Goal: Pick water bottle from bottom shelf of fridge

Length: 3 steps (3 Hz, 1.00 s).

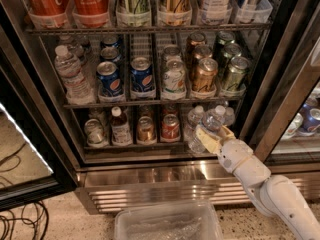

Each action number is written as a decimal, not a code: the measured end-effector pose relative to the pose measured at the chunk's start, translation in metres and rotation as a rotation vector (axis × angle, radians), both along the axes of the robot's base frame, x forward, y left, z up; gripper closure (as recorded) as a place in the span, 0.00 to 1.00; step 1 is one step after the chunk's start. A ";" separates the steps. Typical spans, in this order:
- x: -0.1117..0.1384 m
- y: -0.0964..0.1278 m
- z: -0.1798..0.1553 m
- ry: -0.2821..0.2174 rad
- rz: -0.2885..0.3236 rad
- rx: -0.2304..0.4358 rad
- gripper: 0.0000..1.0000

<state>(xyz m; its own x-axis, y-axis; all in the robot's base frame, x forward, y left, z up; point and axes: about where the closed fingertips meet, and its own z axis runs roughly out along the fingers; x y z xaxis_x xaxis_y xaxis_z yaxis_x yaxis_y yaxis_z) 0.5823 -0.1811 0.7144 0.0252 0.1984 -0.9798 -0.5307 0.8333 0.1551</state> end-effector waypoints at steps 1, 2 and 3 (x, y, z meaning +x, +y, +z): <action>-0.023 0.017 0.005 0.018 0.062 0.024 1.00; -0.044 0.025 0.008 0.054 0.126 0.039 1.00; -0.045 0.026 0.008 0.054 0.133 0.039 1.00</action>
Offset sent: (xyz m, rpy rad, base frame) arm -0.0736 0.0315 0.0103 0.0569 0.1001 0.2038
